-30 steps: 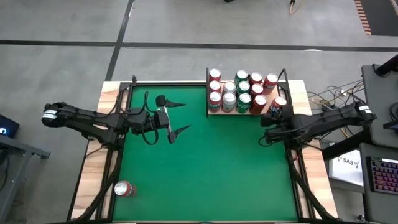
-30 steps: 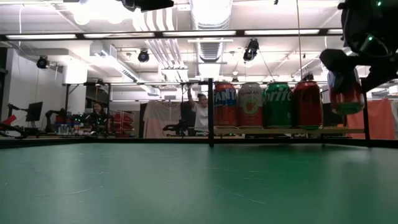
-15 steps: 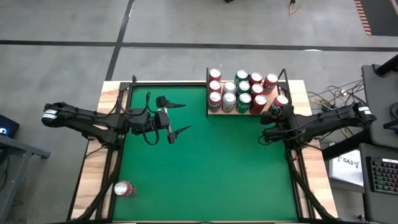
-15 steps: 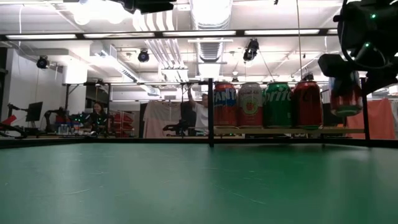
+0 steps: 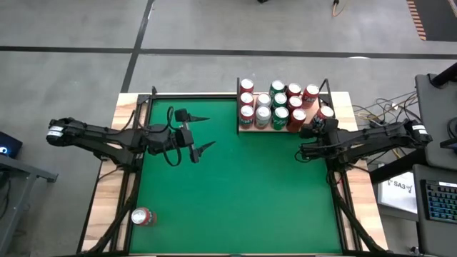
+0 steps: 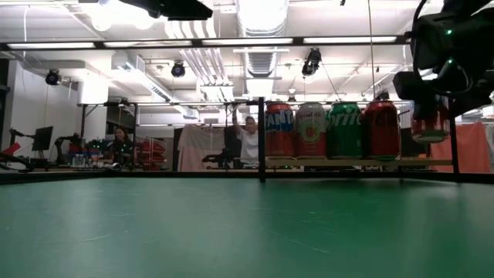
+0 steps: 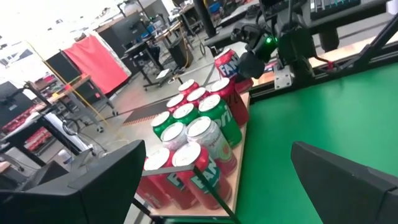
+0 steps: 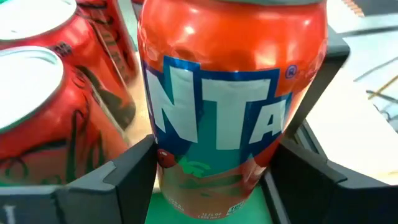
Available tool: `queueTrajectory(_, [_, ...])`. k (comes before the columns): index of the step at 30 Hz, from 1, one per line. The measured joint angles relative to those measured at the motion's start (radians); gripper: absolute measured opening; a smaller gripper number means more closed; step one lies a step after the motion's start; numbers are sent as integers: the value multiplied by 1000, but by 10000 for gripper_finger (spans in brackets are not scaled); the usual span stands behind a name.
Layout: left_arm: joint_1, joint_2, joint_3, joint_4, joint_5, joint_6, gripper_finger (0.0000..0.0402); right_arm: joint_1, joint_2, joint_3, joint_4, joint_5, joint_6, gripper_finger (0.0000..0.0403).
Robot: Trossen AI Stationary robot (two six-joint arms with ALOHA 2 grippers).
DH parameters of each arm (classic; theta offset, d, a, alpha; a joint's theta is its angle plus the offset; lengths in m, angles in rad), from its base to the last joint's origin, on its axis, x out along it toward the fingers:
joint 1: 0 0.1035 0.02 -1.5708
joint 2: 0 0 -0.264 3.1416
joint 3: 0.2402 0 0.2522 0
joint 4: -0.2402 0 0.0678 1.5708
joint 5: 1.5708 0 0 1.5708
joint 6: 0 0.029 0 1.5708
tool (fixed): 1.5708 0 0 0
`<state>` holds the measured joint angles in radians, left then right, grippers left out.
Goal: Place canned beverage on shelf
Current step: Put the red soda can on the shelf aligned with the other red soda can
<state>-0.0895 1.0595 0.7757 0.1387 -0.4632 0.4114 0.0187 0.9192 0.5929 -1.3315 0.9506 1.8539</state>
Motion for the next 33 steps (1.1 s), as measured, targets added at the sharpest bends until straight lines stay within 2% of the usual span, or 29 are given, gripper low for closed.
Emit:
queueTrajectory(5, [0,-26,0,0,0,5,386,0,-7,10,13,9,-13,261])
queueTrajectory(8, [-1,-40,0,-13,7,-43,386,2,-23,48,10,6,-74,261])
queueTrajectory(13, [-1,-39,-18,-51,113,-159,386,3,-34,158,-31,20,-203,261])
queueTrajectory(18, [-7,4,-27,50,191,-256,386,3,-33,288,-82,95,-328,261])
queueTrajectory(27, [-58,133,-26,262,196,-307,386,5,-13,561,-51,124,-722,261])
queueTrajectory(30, [-61,175,-23,330,196,-348,386,38,-7,603,71,109,-899,261])
queueTrajectory(33, [-70,224,-21,387,193,-390,386,105,-7,584,279,24,-1103,261])
